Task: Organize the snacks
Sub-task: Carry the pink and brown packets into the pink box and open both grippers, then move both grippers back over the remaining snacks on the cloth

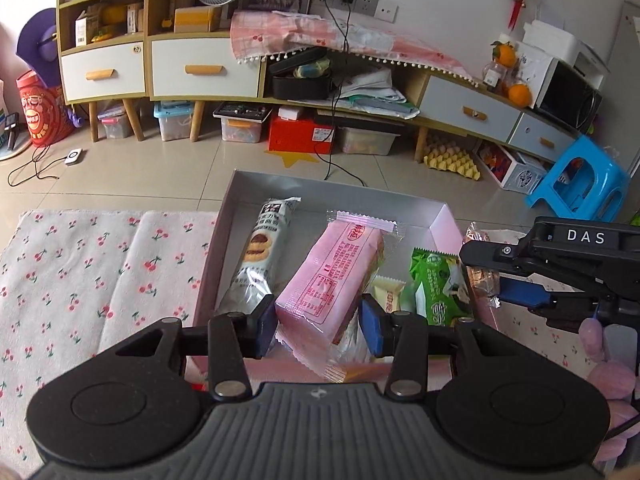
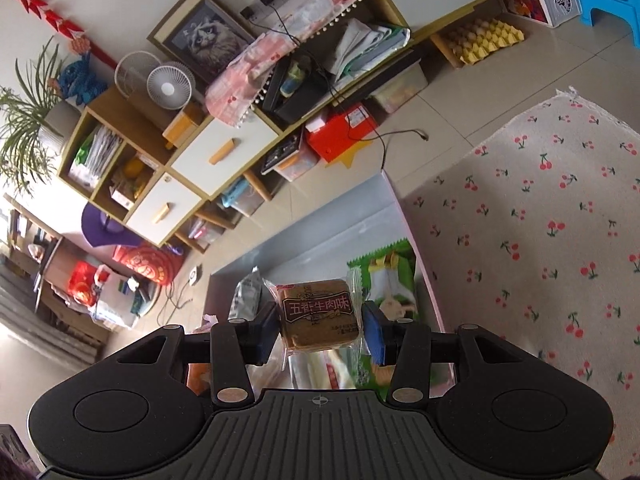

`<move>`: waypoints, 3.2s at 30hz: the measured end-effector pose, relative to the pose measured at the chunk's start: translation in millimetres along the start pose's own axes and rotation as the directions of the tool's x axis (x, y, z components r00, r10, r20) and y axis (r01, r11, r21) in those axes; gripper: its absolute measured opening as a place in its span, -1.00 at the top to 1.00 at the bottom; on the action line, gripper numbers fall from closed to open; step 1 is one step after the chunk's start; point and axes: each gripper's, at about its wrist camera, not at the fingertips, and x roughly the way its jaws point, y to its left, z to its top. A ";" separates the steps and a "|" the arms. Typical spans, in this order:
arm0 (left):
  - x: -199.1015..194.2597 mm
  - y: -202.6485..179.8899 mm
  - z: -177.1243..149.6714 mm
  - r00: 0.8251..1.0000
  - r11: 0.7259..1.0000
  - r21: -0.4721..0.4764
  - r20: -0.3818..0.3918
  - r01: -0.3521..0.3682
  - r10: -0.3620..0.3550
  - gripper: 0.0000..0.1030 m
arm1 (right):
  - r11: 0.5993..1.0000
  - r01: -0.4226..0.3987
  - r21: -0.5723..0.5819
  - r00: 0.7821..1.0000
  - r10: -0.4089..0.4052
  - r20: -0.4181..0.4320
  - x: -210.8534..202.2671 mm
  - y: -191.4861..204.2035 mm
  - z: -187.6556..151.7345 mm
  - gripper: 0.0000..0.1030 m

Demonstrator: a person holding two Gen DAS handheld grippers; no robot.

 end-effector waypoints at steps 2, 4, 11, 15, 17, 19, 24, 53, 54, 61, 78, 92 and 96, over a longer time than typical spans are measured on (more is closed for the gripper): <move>10.3 -4.2 6.0 1.000 1.000 0.004 -0.003 -0.003 0.003 0.21 | 1.000 -0.001 0.001 1.000 0.001 0.026 8.0 -7.1 7.2 0.15; 18.9 -8.7 10.4 1.000 1.000 0.009 -0.002 -0.004 0.004 0.21 | 1.000 -0.013 -0.015 0.998 0.014 0.055 14.0 -13.9 9.9 0.15; 45.7 -24.8 17.6 1.000 0.999 0.045 -0.025 -0.013 0.014 0.21 | 0.999 -0.006 -0.049 0.999 0.009 0.053 35.5 -27.4 21.5 0.14; 56.3 -31.0 18.2 0.998 0.997 0.072 -0.041 -0.037 0.040 0.21 | 0.999 -0.028 -0.044 0.998 0.031 0.058 41.6 -32.4 26.7 0.11; 59.0 -31.8 17.6 0.997 0.996 0.071 -0.047 -0.050 0.053 0.21 | 0.998 -0.026 -0.050 0.998 0.029 0.060 44.4 -33.1 27.2 0.10; 60.4 -32.0 17.8 0.997 0.996 0.066 -0.050 -0.053 0.057 0.20 | 0.998 -0.029 -0.058 0.997 0.033 0.063 45.6 -32.7 27.3 0.09; 58.3 -32.9 19.3 0.997 0.995 0.069 -0.024 -0.068 0.070 -0.15 | 0.996 -0.083 -0.021 0.995 0.084 0.054 42.9 -34.6 29.4 -0.37; -29.0 -13.2 -1.2 0.990 0.986 0.094 -0.010 -0.139 0.141 -0.70 | 0.991 0.030 -0.129 1.000 -0.029 0.008 -44.2 0.6 3.0 -0.70; -33.7 -12.1 -3.4 0.989 0.984 0.103 -0.004 -0.147 0.148 -0.71 | 0.990 0.032 -0.135 0.999 -0.031 0.007 -48.9 2.4 0.6 -0.70; -61.4 -1.4 -15.0 0.984 0.979 0.097 0.011 -0.179 0.178 -0.85 | 0.985 0.060 -0.161 0.998 -0.059 0.013 -79.5 10.4 -12.2 -0.78; -80.7 24.0 -65.2 0.981 0.982 0.010 -0.054 -0.188 0.188 -0.98 | 0.968 0.095 -0.231 0.994 -0.106 -0.037 -106.3 11.2 -63.6 -0.84; -73.0 55.6 -94.0 0.977 0.981 -0.010 -0.097 -0.194 0.193 -0.98 | 0.943 0.146 -0.301 0.979 -0.182 -0.096 -77.1 5.7 -99.8 -0.84; -69.1 56.7 -95.5 0.980 0.987 0.009 -0.117 -0.163 0.163 -0.96 | 0.921 0.174 -0.349 0.965 -0.231 -0.127 -62.1 10.1 -111.9 -0.84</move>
